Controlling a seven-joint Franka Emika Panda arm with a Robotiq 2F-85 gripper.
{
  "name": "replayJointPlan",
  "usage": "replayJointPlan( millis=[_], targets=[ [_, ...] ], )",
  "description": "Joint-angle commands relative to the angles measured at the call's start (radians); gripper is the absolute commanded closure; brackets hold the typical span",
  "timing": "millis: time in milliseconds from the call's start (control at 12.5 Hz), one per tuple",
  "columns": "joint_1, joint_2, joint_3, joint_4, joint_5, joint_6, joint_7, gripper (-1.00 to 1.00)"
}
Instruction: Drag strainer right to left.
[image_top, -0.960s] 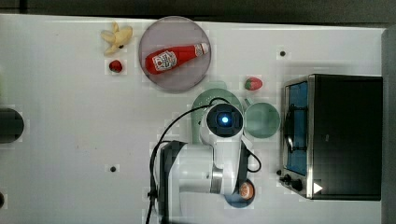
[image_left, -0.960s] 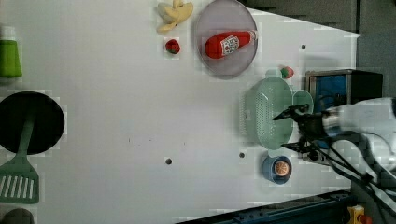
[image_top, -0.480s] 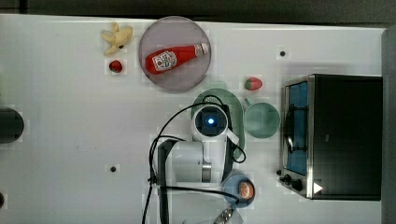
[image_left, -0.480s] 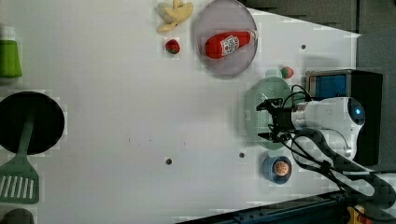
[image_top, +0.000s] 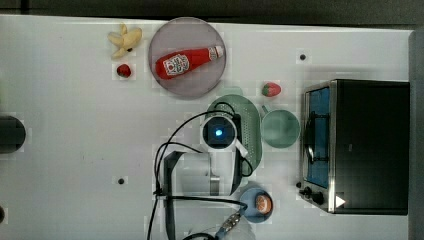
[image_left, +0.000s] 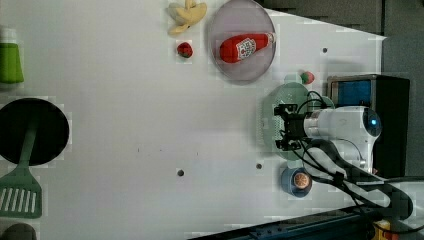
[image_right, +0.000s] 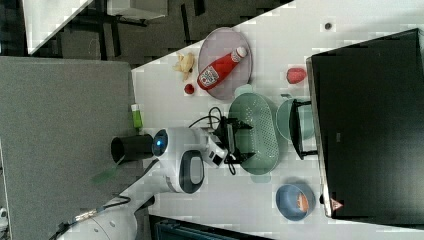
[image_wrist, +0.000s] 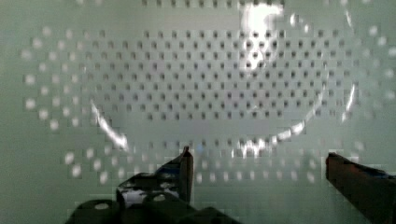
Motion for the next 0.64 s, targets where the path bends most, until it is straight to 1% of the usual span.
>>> replayJointPlan(
  millis=[80,400,640],
  targets=[
    [0.056,-0.022,0.017,0.002,-0.010,-0.022,0.083,-1.00],
    [0.119,-0.021,0.033,0.005,0.005,-0.024,0.107,-1.00],
    [0.174,-0.020,0.047,0.009,0.007,-0.024,0.215,-1.00]
  ],
)
